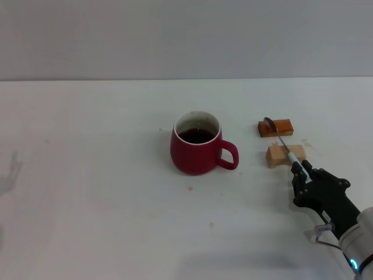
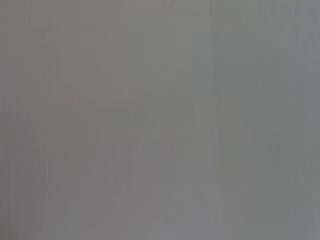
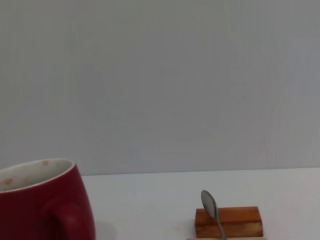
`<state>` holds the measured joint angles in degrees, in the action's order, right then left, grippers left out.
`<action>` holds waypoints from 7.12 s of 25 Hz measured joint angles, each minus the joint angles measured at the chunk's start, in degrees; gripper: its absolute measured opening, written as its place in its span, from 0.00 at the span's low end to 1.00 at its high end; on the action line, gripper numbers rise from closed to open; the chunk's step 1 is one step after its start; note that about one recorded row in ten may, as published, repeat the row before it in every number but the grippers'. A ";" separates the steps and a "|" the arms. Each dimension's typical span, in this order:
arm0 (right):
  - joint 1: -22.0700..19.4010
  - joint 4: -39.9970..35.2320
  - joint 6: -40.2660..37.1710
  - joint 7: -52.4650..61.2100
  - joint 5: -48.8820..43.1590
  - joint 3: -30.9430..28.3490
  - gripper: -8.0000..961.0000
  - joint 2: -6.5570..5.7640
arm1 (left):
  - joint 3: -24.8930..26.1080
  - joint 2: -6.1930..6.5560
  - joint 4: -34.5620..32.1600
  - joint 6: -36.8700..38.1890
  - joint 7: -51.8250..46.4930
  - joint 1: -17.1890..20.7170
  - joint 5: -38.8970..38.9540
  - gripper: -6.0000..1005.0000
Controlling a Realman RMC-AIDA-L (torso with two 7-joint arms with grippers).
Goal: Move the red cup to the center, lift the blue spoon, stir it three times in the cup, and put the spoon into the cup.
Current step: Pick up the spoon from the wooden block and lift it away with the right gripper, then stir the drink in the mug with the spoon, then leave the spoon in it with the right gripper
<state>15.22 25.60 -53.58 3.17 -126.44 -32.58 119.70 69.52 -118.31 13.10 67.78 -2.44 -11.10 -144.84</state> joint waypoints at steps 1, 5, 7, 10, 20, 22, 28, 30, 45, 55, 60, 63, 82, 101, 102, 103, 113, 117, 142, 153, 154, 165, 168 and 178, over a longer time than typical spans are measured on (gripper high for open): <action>-0.02 0.11 -0.02 -0.03 0.00 0.16 0.14 0.01 | 0.00 0.00 0.00 0.00 -0.02 -0.03 0.00 0.84; -0.07 0.31 -0.15 -0.12 0.00 0.33 0.14 0.06 | -0.04 0.02 -0.01 0.00 -0.05 -0.10 -0.04 0.84; -0.11 0.35 -0.40 -0.15 -0.02 0.33 0.14 0.07 | -0.12 0.02 -0.01 0.00 -0.05 -0.14 -0.07 0.84; -0.22 0.49 -0.98 -0.18 -0.08 0.33 0.14 0.08 | -0.16 0.02 -0.01 -0.01 -0.04 -0.15 -0.08 0.84; -2.72 7.17 -1.22 -6.93 0.17 0.15 0.14 -0.58 | -0.18 0.02 0.00 -0.01 0.05 -0.06 -0.09 0.84; -3.75 10.06 -0.97 -8.16 0.16 -0.17 0.14 -0.95 | -0.18 0.02 0.00 -0.02 0.06 -0.02 -0.08 0.84; -7.54 21.68 2.21 -15.77 0.18 -1.04 0.14 -3.36 | -0.08 0.01 0.00 0.50 0.15 0.16 -0.07 0.84; -8.17 23.96 3.38 -16.91 0.18 -1.47 0.14 -3.93 | 0.04 0.01 0.00 0.99 0.15 0.27 -0.03 0.84; -21.37 56.95 31.72 -39.58 -0.12 -16.00 0.14 -4.10 | 0.22 0.01 -0.36 1.59 0.13 0.39 0.20 0.84; -23.66 72.23 62.73 -40.00 -0.14 -29.80 0.14 -0.90 | 0.27 0.01 -0.44 2.47 0.10 0.47 0.36 0.84; -22.47 77.14 72.74 -35.97 -0.16 -34.16 0.14 -0.87 | 0.35 0.01 -0.45 2.69 0.16 0.42 0.36 0.84; -20.45 79.50 79.73 -32.27 -0.54 -37.46 0.14 -0.87 | 0.36 0.01 -0.45 2.71 0.17 0.35 0.36 0.84; 1.28 90.36 118.28 -6.95 -25.79 -42.02 0.14 -0.86 | 0.26 0.01 -0.45 2.70 0.12 -0.06 0.35 0.84; 13.02 86.98 132.97 -4.56 -33.54 -44.68 0.14 -0.86 | 0.35 -0.06 -1.34 2.37 0.07 0.08 0.35 0.84; 13.35 86.89 133.72 -4.56 -33.54 -44.36 0.14 -0.84 | 0.35 -0.06 -1.34 2.36 0.07 0.08 0.35 0.84; 13.35 86.89 133.72 -4.56 -33.54 -44.36 0.14 -0.84 | 0.35 -0.07 -1.34 2.36 0.05 0.07 0.35 0.84; 14.25 87.31 137.58 -4.28 -33.61 -44.32 0.14 -0.78 | 0.35 -0.08 -1.32 2.36 0.11 -0.06 0.35 0.84; 14.15 86.71 137.77 -4.26 -33.61 -44.10 0.14 -0.78 | 0.35 -0.08 -1.32 2.36 0.08 -0.06 0.35 0.84; 18.33 74.30 131.48 -4.61 -32.60 -42.57 0.14 -0.70 | 0.35 -0.16 -1.50 2.27 -0.05 -0.13 0.35 0.84; 21.29 67.99 128.53 -4.79 -31.44 -42.57 0.14 -0.69 | 0.35 -0.16 -1.50 2.27 0.10 -0.24 0.35 0.84; 21.46 67.58 128.30 -4.80 -31.44 -42.57 0.14 -0.69 | 0.35 -0.16 -1.50 2.27 0.09 -0.30 0.35 0.84; 23.82 63.00 126.00 -5.76 -31.31 -42.68 0.14 -0.69 | 0.37 -0.07 -1.50 2.27 0.12 -0.49 0.35 0.84; 24.22 61.79 125.63 -6.17 -31.31 -43.24 0.14 -0.69 | 0.39 -0.07 -1.50 2.26 0.12 -0.50 0.35 0.84; 24.03 61.83 126.22 -6.17 -31.32 -43.45 0.14 -0.70 | 0.44 -0.07 -1.74 2.18 0.16 -0.59 0.40 0.84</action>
<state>39.26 87.43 72.64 -3.00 -157.76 -76.03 119.00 69.96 -118.38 11.36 69.96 -2.28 -11.69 -144.44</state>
